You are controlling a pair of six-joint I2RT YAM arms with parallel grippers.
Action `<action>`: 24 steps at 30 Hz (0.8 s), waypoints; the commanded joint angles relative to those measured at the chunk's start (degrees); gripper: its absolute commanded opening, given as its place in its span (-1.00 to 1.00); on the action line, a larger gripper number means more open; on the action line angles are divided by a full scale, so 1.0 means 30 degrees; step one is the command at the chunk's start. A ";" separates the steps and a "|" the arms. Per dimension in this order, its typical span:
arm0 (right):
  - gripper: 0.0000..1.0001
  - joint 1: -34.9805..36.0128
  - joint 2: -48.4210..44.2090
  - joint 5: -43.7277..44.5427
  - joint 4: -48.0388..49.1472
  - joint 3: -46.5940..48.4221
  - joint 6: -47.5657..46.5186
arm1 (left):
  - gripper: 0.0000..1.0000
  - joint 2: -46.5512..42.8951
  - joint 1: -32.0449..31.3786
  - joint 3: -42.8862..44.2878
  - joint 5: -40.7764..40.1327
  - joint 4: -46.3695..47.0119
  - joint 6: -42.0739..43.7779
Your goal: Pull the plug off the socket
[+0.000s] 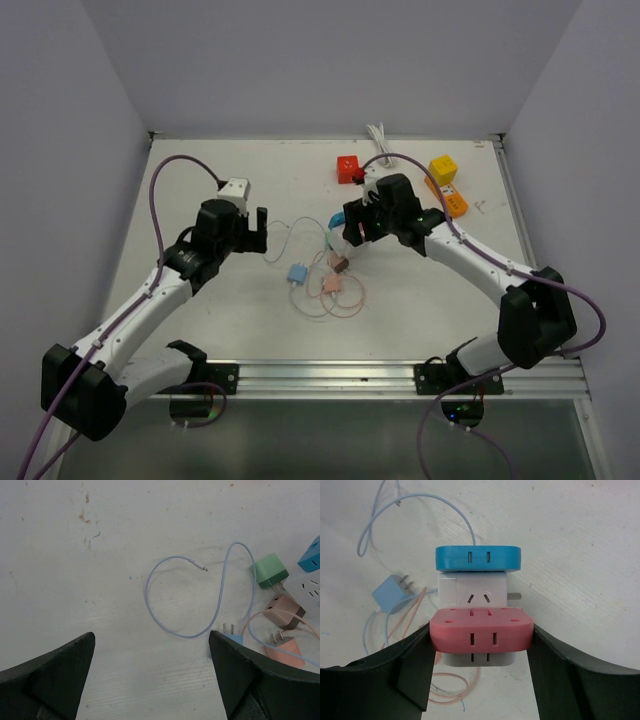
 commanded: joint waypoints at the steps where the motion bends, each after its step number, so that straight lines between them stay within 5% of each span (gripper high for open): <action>1: -1.00 0.0350 -0.1494 -0.1434 0.2645 0.0009 0.0395 | 0.99 0.0621 0.0164 0.0933 0.1101 0.0585 -0.1314; 7: -1.00 0.1579 -0.1612 -0.1408 0.4400 -0.0429 0.1185 | 0.99 0.0418 0.0164 0.1083 0.3267 0.0816 -0.6232; 14: -1.00 0.3511 -0.1495 -0.0676 0.7975 -0.1484 0.3528 | 0.99 -0.1074 0.0106 -0.2431 0.5088 0.5615 -1.3524; 24: -1.00 0.4891 -0.0851 0.0087 1.0818 -0.1808 0.5404 | 0.99 -0.1312 -0.0685 -0.4573 0.4679 0.8464 -1.6230</action>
